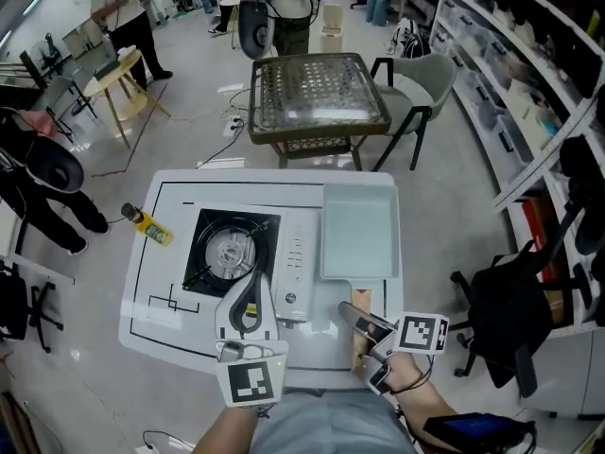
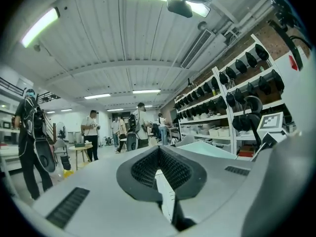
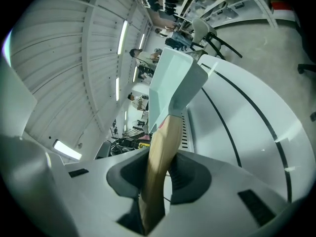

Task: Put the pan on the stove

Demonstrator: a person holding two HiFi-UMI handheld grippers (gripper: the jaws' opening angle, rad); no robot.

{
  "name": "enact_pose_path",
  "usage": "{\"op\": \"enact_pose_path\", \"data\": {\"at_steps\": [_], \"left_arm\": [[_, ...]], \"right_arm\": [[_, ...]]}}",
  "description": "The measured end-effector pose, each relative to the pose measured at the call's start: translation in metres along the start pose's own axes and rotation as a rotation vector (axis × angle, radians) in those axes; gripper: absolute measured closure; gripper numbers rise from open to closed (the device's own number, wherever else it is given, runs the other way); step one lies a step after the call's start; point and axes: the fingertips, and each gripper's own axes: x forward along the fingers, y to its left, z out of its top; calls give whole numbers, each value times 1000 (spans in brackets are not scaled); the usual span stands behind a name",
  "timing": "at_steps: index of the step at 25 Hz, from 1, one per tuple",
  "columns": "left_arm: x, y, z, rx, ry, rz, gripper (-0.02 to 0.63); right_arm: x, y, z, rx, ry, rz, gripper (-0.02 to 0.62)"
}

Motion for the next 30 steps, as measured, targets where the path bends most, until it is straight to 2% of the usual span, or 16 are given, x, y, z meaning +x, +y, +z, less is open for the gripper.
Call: {"op": "enact_pose_path", "data": {"at_steps": [6, 13, 16, 19, 21, 24, 26, 28, 30], "left_arm": [[1, 29, 4, -7, -24, 75, 588], [-7, 80, 1, -15, -37, 121, 588], [-16, 104, -2, -19, -28, 132, 588], [-26, 132, -1, -19, -30, 139, 588], [-34, 150, -1, -14, -30, 139, 588], [-46, 175, -3, -11, -25, 140, 588], [-55, 191, -7, -11, -20, 143, 588], [-63, 207, -10, -8, -17, 144, 588], [-68, 221, -12, -2, -15, 145, 588]], "right_arm": [[21, 15, 8, -57, 54, 2, 476], [71, 52, -8, -66, 82, 130, 476], [87, 52, -19, -84, 98, 56, 476], [114, 75, -36, -83, 108, 113, 476], [127, 79, -49, -95, 119, 74, 476], [151, 96, -71, -69, 127, 112, 476], [165, 101, -86, -47, 133, 106, 476], [179, 105, -98, -68, 139, 107, 476], [190, 102, -105, -95, 145, 67, 476]]}}
